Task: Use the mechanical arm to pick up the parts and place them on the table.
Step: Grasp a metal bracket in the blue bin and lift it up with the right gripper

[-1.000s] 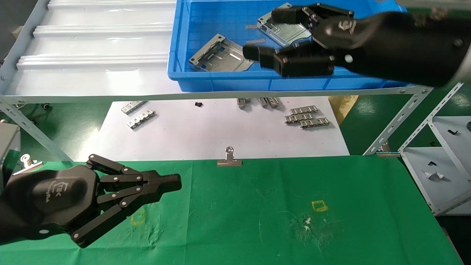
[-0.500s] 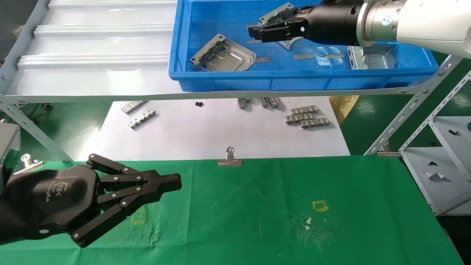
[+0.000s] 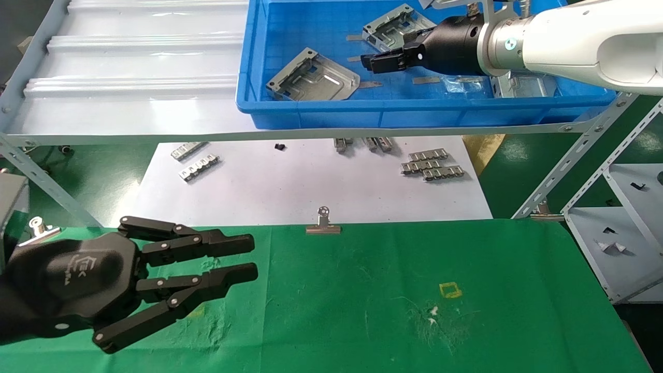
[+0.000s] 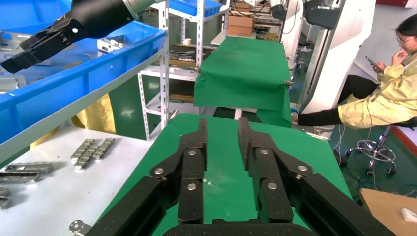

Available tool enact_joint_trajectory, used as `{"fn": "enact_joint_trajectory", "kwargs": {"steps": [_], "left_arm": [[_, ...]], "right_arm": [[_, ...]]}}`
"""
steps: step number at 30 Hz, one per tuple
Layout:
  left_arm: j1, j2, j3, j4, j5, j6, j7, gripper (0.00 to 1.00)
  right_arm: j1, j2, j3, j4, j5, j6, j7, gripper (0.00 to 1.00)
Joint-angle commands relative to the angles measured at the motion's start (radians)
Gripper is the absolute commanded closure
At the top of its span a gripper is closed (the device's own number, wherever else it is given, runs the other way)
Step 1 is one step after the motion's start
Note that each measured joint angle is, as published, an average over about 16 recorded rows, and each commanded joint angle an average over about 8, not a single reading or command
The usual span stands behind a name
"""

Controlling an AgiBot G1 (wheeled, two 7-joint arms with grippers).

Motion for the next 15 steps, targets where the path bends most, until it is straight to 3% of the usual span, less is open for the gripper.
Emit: {"fn": "enact_joint_trajectory", "kwargs": {"steps": [1, 15], "left_arm": [[0.0, 0.0, 0.0, 0.0, 0.0, 0.0, 0.0, 0.0], [0.0, 0.0, 0.0, 0.0, 0.0, 0.0, 0.0, 0.0]], "right_arm": [[0.0, -0.01, -0.004, -0.012, -0.005, 0.018, -0.005, 1.0], [-0.012, -0.016, -0.031, 0.019, -0.018, 0.034, -0.004, 1.0]]}}
